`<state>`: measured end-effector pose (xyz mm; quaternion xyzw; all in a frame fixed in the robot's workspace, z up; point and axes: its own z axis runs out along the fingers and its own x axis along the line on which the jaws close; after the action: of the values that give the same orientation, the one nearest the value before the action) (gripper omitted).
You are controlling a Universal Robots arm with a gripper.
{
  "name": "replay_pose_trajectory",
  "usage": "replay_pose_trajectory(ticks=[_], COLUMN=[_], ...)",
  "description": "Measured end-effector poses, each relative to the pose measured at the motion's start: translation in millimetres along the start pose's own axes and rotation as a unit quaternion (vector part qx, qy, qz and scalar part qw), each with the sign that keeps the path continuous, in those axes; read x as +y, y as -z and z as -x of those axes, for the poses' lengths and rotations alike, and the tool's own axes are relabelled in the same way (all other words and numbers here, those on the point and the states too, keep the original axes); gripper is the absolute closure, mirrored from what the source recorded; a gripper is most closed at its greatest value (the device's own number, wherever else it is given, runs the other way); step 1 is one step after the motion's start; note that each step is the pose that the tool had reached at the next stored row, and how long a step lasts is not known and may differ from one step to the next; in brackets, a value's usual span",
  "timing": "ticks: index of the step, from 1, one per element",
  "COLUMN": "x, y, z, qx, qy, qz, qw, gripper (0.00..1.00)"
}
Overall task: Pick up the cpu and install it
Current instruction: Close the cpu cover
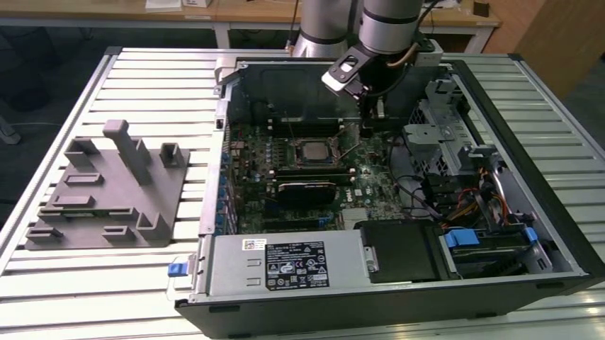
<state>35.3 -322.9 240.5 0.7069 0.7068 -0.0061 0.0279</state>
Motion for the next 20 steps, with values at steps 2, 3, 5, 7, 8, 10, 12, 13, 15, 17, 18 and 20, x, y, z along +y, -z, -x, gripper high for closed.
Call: replay_pose_trajectory(ticks=[2, 3, 5, 7, 8, 10, 12, 13, 15, 17, 18, 20], x=[-5.6, -8.7, -15.5, -22.3, -25.6, -30.8, -34.2, -35.2, -36.3, -37.5, -38.4, -40.2], y=[0.2, 0.3, 0.5, 0.7, 0.8, 0.8, 1.0, 1.1, 1.1, 1.1, 1.1, 1.0], z=[0.0, 0.0, 0.1, 0.0, 0.0, 0.0, 0.0, 0.0, 0.0, 0.0, 0.0, 0.0], qx=[0.0000, 0.0000, -0.0001, 0.0000, 0.0000, 0.0002, 0.0000, 0.0000, 0.0000, 0.0000, 0.0000, 0.0000], qy=[0.000, 0.000, 0.000, 0.000, 0.000, 0.000, 0.000, 0.000, 0.000, 0.000, 0.000, 0.000], qz=[0.0007, 0.0016, 0.0041, 0.0060, 0.0069, 0.0081, 0.0085, 0.0085, 0.0086, 0.0086, 0.0085, 0.0086], qw=[1.0000, 1.0000, 1.0000, 1.0000, 1.0000, 1.0000, 1.0000, 1.0000, 1.0000, 1.0000, 1.0000, 1.0000], gripper=[0.89, 0.89, 0.89, 0.89, 0.89, 0.89, 0.89, 0.89, 0.89, 0.89, 0.89, 0.89])
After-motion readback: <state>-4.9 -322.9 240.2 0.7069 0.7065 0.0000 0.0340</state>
